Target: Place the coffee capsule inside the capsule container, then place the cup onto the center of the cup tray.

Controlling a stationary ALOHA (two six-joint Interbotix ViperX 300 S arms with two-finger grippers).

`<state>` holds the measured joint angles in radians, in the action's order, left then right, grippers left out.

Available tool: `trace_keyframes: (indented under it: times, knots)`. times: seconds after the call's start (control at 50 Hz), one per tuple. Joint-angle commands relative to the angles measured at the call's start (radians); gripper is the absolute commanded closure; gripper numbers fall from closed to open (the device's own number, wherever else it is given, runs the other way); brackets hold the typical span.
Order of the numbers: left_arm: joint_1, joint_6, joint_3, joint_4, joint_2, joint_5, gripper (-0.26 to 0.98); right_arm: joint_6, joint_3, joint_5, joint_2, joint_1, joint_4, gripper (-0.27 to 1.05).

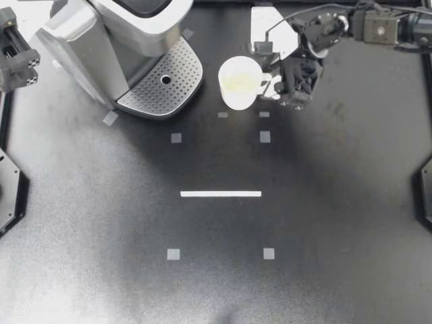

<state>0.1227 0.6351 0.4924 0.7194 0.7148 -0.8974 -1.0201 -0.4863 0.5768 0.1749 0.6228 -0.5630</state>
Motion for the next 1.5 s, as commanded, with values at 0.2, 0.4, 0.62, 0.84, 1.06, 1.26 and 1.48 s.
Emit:
trace_keyframes:
  times: [0.2, 0.4, 0.62, 0.84, 1.06, 1.26, 1.48]
  knots:
    - [-0.002, 0.003, -0.011, 0.008, 0.003, 0.008, 0.61, 0.000, 0.014, -0.012, -0.014, -0.006, -0.006, 0.24]
    - [-0.002, 0.003, -0.009, 0.008, 0.002, 0.008, 0.61, 0.002, 0.014, -0.012, -0.012, -0.006, -0.006, 0.46]
    - [-0.002, 0.003, -0.005, 0.008, 0.003, 0.009, 0.61, 0.006, 0.014, -0.008, -0.032, -0.008, -0.008, 0.55]
    - [-0.002, 0.003, -0.002, 0.008, 0.005, 0.017, 0.61, 0.009, 0.014, -0.005, -0.084, -0.028, -0.041, 0.55]
    - [-0.002, 0.003, -0.002, 0.008, 0.012, 0.035, 0.61, 0.012, 0.048, -0.006, -0.117, -0.063, -0.069, 0.55]
    - [-0.002, 0.003, -0.002, 0.006, 0.015, 0.037, 0.61, 0.018, 0.124, -0.006, -0.052, -0.087, -0.071, 0.56]
    - [-0.002, 0.003, 0.000, 0.005, 0.014, 0.037, 0.61, 0.014, 0.229, -0.006, 0.032, -0.092, -0.071, 0.56]
